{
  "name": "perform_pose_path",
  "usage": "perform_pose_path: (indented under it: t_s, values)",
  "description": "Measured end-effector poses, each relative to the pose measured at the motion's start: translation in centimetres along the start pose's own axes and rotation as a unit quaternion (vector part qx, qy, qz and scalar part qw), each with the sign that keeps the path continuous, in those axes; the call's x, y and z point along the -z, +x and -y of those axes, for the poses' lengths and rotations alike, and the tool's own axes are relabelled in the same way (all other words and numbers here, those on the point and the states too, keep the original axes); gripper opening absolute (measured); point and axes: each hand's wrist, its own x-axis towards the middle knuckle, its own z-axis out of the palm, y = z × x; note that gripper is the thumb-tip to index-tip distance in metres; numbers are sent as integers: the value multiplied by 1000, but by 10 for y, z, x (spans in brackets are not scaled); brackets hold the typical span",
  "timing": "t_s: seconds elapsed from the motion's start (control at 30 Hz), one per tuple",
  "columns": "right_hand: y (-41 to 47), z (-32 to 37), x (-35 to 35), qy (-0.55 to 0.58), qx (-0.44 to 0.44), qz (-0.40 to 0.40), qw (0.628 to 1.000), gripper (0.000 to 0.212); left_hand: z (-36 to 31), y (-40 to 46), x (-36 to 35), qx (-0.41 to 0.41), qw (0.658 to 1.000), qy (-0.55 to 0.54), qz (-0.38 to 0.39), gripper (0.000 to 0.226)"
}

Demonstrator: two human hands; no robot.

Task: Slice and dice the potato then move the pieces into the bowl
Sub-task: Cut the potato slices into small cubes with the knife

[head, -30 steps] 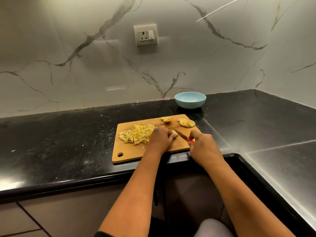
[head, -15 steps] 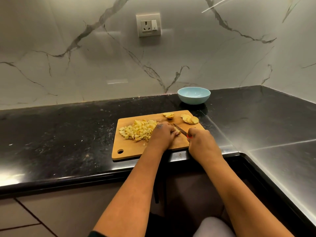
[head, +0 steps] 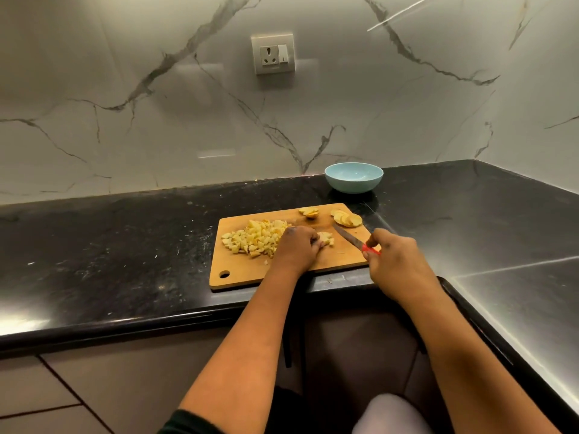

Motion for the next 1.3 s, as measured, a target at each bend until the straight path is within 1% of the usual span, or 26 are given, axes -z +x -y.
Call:
perform_pose_path:
  t_s: [0.07,0.23,0.3,0.43,0.53,0.6,0.73,0.83,0.9,0.97,1.03,1.13,1.2,1.27,1.3]
  values:
    - [0,5,-8,4,14,-18,1000,10,-1,-2,1,-3,1000,5,-4,23]
    - [4,13,-25,-45,20,11,999,10,-2,-3,1,-1,1000,5,-9,21]
    - [7,15,-30,-90,13,40,995,10,-1,-2,1,0,1000,3,-7,20]
    - [18,23,-34,-173,-9,111,978,21,0,0,0,-2,1000,-3,0,18]
    - [35,26,-32,-175,-48,181,967,23,2,2,-2,-3,1000,-2,6,17]
    - [45,29,-33,-164,-67,210,962,24,2,2,-3,-2,1000,-4,8,17]
    - [50,40,-39,-171,-87,222,956,28,3,4,-3,5,1000,-12,8,17]
    - [41,35,-39,-199,-85,236,947,30,2,2,-2,8,1000,-13,2,16]
    - [35,20,-35,-223,-88,262,935,26,4,1,-4,11,1000,-14,2,18]
    - [30,12,-23,-235,-96,269,929,19,4,2,-2,15,1000,-17,-1,19]
    - [26,8,-12,-235,-86,262,932,26,3,1,-1,16,1000,-26,-9,19]
    - [22,9,-5,-174,-60,209,960,35,1,-5,1,16,999,-29,-34,24]
    - [21,13,-7,-136,-47,180,973,32,2,-8,2,17,998,-26,-51,28]
    - [17,14,-13,-106,-38,151,982,26,1,-10,3,19,998,-20,-54,26]
    - [14,14,-17,-86,-28,124,988,24,1,-10,3,19,998,-17,-53,23]
